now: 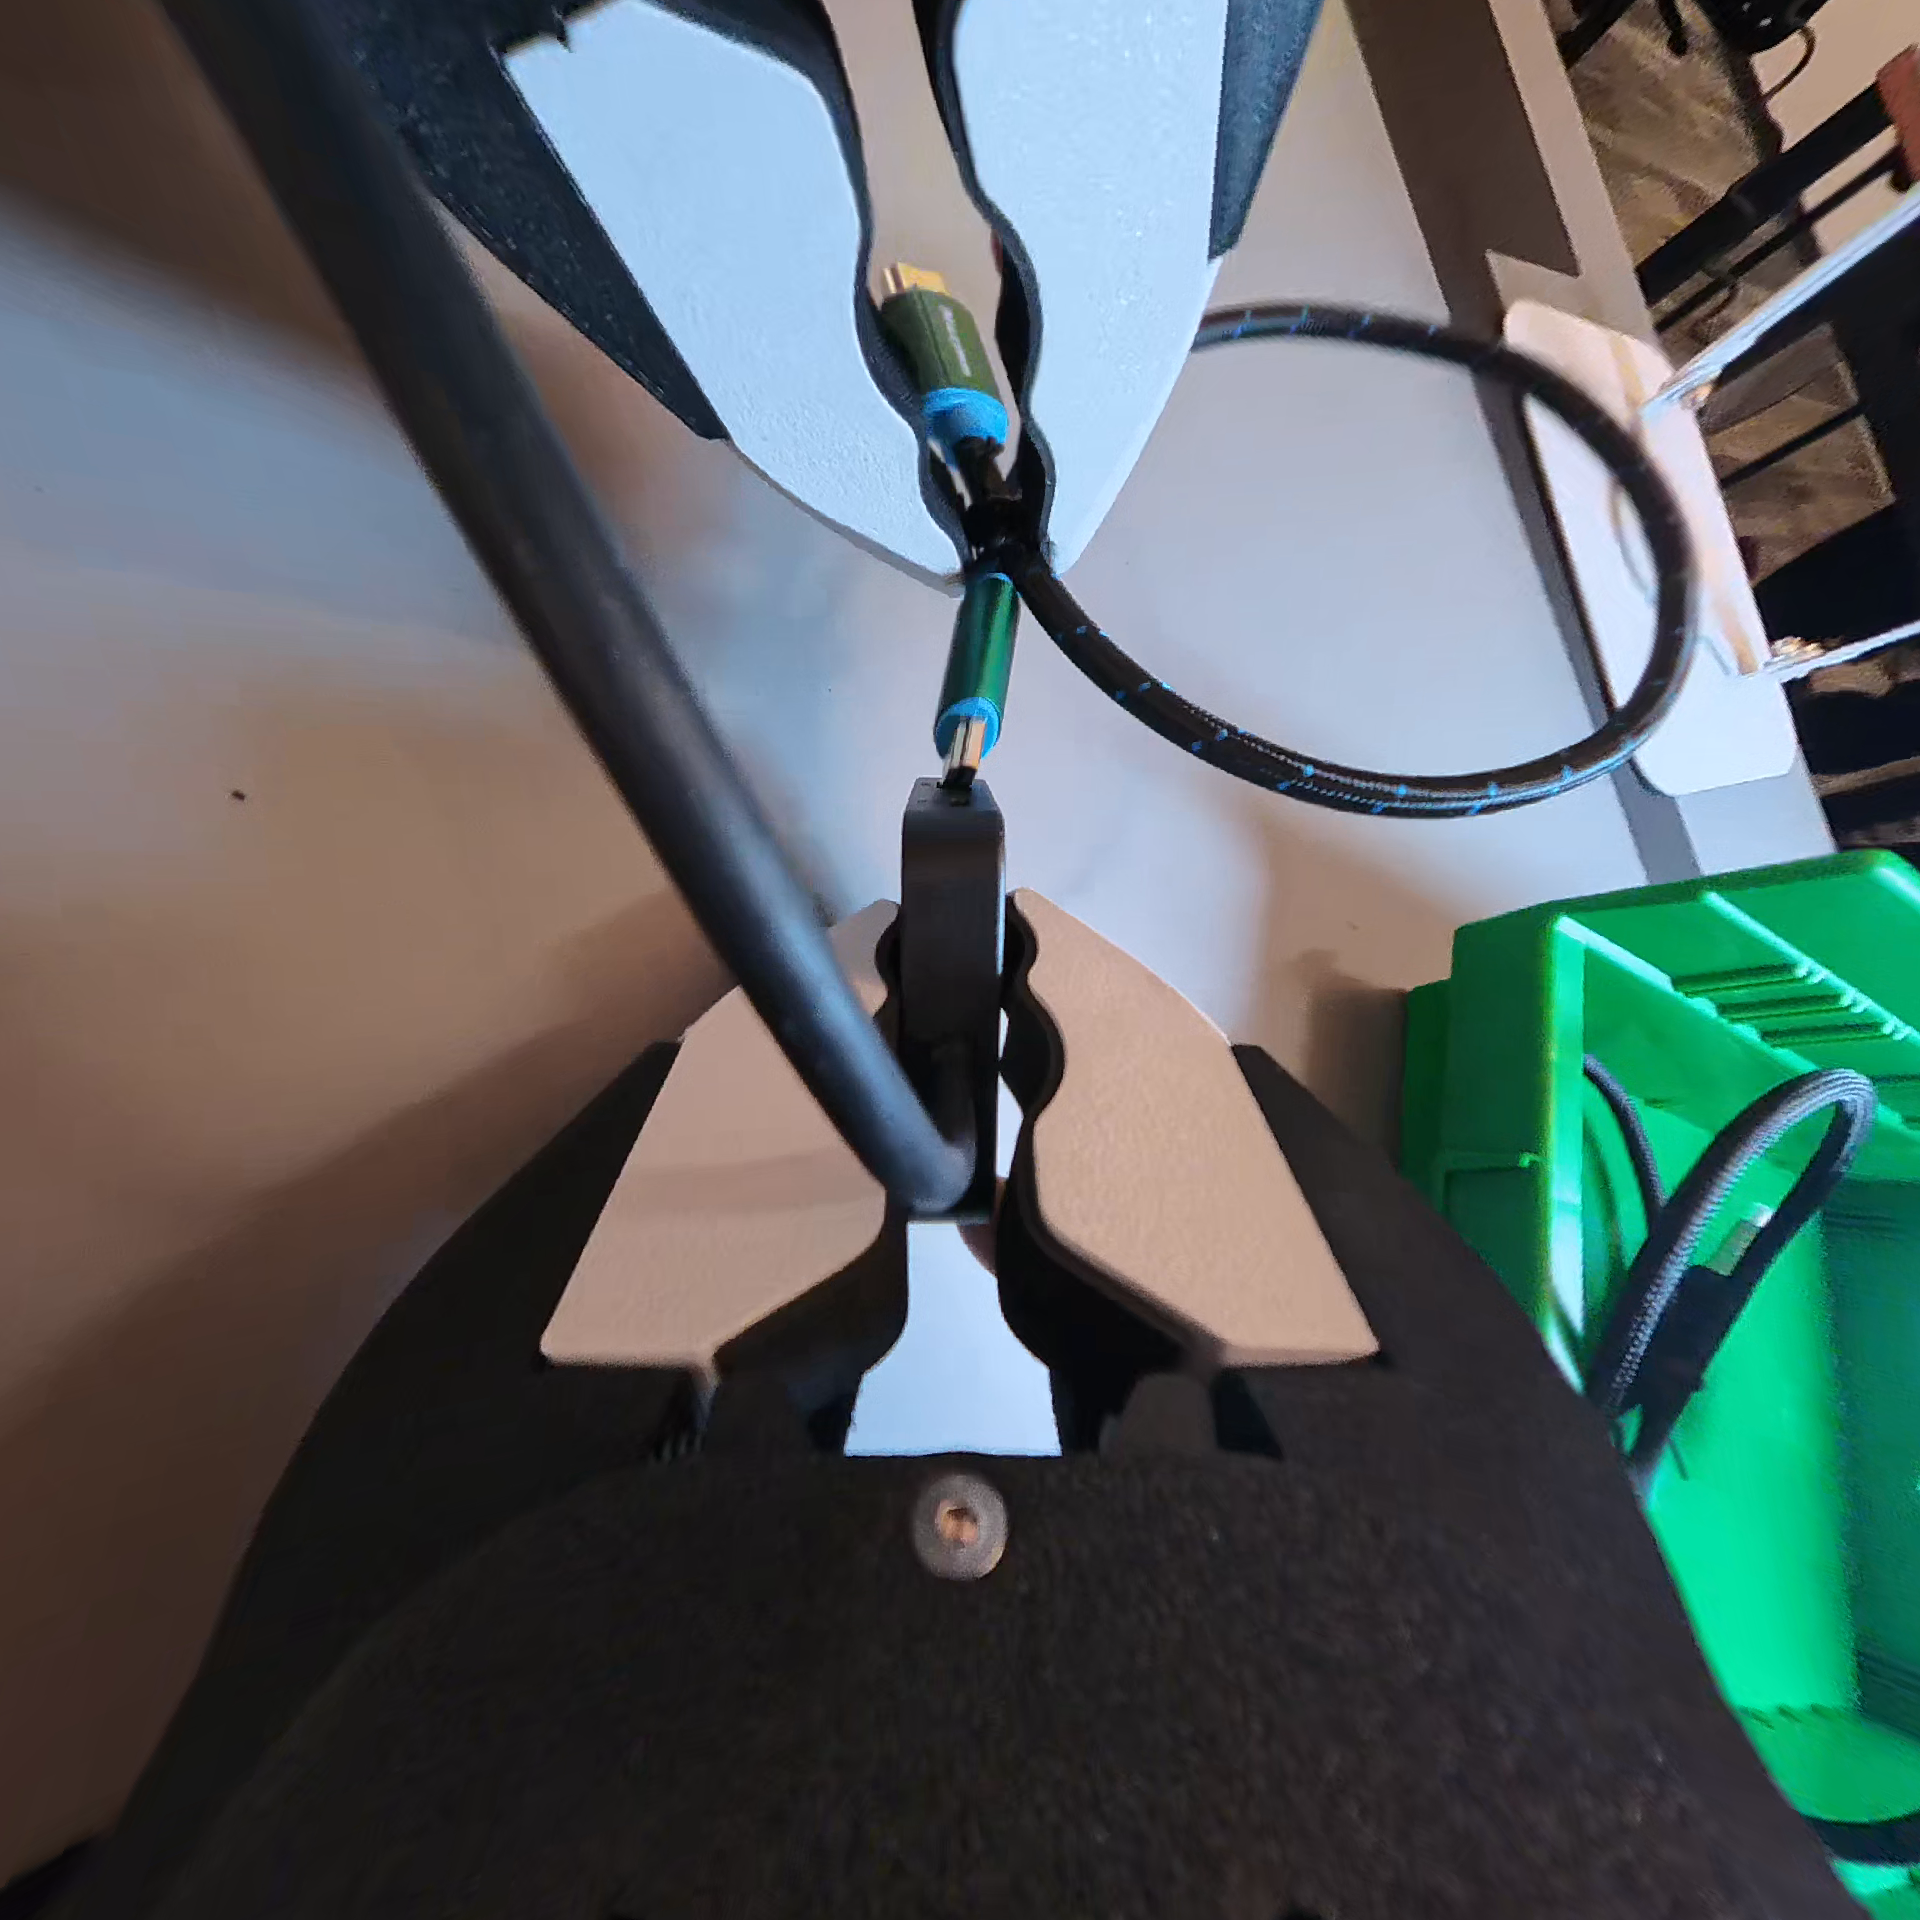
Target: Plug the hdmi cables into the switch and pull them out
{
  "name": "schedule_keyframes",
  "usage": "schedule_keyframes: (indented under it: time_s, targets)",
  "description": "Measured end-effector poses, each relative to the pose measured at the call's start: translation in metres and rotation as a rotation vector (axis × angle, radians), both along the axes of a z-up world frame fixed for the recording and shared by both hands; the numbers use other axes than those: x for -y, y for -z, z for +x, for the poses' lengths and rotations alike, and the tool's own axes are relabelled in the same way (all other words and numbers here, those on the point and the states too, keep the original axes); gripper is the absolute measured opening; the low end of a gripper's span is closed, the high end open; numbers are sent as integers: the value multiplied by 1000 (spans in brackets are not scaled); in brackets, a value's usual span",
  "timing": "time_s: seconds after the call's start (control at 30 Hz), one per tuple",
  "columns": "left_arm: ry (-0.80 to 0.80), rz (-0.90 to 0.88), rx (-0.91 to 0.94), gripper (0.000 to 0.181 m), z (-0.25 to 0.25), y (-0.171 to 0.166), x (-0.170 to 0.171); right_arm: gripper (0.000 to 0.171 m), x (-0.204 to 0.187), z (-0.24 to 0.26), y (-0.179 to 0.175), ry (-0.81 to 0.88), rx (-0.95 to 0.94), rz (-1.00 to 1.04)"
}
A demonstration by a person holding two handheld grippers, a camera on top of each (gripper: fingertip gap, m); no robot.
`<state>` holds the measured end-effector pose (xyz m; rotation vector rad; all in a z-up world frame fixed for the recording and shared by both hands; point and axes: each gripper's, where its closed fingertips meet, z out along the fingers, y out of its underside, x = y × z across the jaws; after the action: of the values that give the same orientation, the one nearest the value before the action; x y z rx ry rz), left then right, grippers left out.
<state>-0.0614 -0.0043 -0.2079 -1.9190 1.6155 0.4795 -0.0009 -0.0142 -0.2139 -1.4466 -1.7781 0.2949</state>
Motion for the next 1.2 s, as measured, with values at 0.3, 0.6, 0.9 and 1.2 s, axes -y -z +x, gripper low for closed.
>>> schedule_keyframes:
  time_s: [0.3, 0.6, 0.9, 1.2]
  targets:
    - [79, -101, 273, 12, 20, -13, 10, 15, -8, 9, 3, 26, 56, 75]
    - [-20, -2, 93, 13, 1, -7, -4, 15, -11, 4, -1, 50, 72, 144]
    - [-27, 4, 108, 13, 4, -9, -2, 15, -10, 2, -6, 36, -32, 74]
    - [-10, -99, 258, 14, 17, -12, 8, 14, 4, -2, -25, -89, -177, 34]
